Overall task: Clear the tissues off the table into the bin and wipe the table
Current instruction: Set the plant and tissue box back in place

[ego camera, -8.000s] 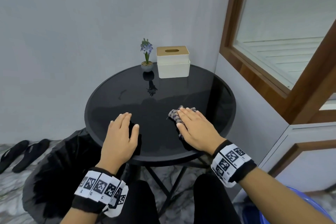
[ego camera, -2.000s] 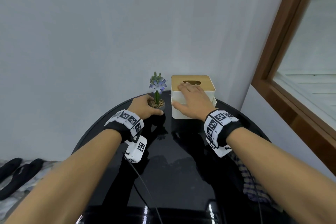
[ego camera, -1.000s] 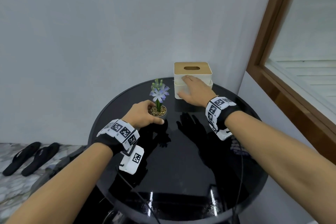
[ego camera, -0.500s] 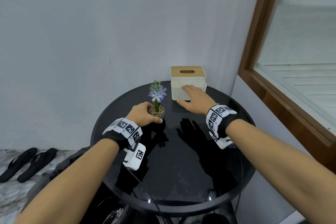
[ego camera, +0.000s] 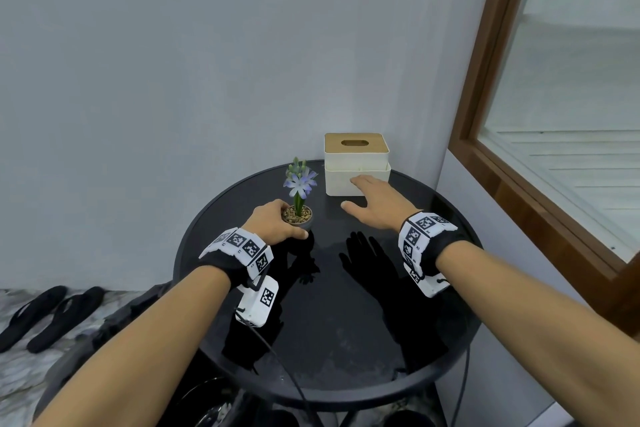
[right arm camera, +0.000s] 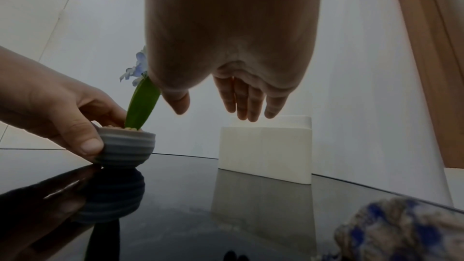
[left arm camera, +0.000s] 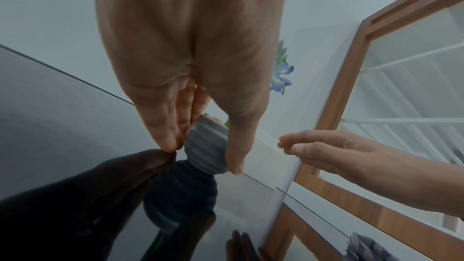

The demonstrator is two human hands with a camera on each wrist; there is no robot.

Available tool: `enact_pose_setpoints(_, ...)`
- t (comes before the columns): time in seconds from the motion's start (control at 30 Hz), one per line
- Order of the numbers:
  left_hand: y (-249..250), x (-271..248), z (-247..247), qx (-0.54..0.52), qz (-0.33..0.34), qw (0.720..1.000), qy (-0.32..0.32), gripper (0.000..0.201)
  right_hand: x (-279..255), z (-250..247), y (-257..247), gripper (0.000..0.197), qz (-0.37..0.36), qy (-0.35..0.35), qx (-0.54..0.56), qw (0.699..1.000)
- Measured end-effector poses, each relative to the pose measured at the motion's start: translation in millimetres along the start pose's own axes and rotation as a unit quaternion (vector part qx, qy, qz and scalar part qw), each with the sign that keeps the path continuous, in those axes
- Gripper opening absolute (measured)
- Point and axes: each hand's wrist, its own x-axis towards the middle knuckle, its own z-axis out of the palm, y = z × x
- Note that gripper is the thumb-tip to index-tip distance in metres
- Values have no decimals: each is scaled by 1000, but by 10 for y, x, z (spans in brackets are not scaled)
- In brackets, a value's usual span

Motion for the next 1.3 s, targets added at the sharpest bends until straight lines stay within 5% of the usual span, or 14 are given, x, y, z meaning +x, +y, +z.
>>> enact_pose_setpoints(0.17, -20, -85, 5, -23, -13, 1000, 10, 96, -56, -3, -12, 69, 4, -5, 4, 1000)
enact_pose_setpoints(0.43, -133, -332, 25, -28, -31, 999, 20, 82, -161, -41, 44, 70, 16, -4, 8, 1000)
enact_pose_setpoints(0.6, -10, -484, 89, -27, -6, 1000, 11, 68, -227, -103, 79, 69, 17, -1, 10, 1000)
enact_pose_setpoints(0.87, 473, -590, 303, -89, 65, 994, 10, 84, -348, -179, 202, 71, 28, 14, 26, 999)
enact_pose_setpoints(1.3, 1034, 85, 533, -113, 61, 986, 110, 62, -258, -283, 449, 65, 46, 47, 110, 992)
